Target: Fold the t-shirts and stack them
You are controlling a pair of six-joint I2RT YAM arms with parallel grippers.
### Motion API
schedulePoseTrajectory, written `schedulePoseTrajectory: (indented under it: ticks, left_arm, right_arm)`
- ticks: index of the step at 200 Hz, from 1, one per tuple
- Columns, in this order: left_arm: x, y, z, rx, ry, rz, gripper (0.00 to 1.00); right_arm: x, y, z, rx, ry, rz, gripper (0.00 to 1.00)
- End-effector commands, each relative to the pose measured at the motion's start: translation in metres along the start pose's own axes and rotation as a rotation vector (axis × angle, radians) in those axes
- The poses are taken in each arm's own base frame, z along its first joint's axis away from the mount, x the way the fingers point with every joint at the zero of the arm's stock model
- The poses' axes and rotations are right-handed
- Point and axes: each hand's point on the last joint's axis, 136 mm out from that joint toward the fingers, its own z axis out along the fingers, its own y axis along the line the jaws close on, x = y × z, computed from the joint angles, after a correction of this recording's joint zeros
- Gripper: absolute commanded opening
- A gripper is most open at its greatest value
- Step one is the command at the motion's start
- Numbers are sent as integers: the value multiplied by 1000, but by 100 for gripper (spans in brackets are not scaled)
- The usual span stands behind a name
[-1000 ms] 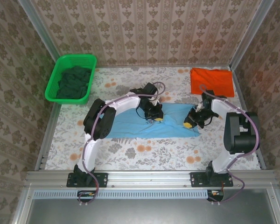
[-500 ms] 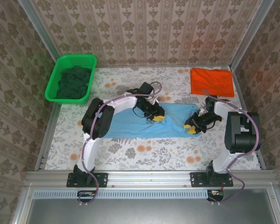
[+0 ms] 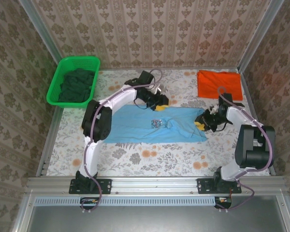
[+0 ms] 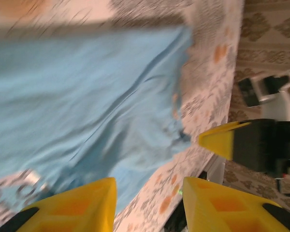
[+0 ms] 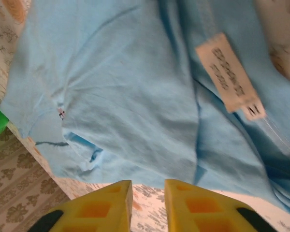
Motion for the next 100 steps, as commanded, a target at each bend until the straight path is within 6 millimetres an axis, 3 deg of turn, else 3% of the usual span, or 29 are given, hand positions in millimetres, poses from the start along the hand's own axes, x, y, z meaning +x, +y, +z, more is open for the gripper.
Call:
schedulePoseTrajectory:
  ticks: [1, 26, 44, 74, 100]
  left_arm:
    - [10, 15, 26, -117, 48, 28, 40]
    - [11, 33, 44, -212, 42, 43, 40]
    - [12, 54, 41, -320, 40, 39, 39]
    - [10, 81, 2, -433, -11, 31, 46]
    - [11, 85, -46, -478, -80, 44, 50]
  right_arm:
    - [-21, 8, 14, 52, -30, -29, 23]
    - [-38, 8, 28, 140, -34, -67, 22]
    - [-51, 9, 29, 206, -66, -93, 23]
    - [-71, 15, 33, 329, -118, -169, 29]
    - [-76, 16, 52, 395, -89, -175, 30]
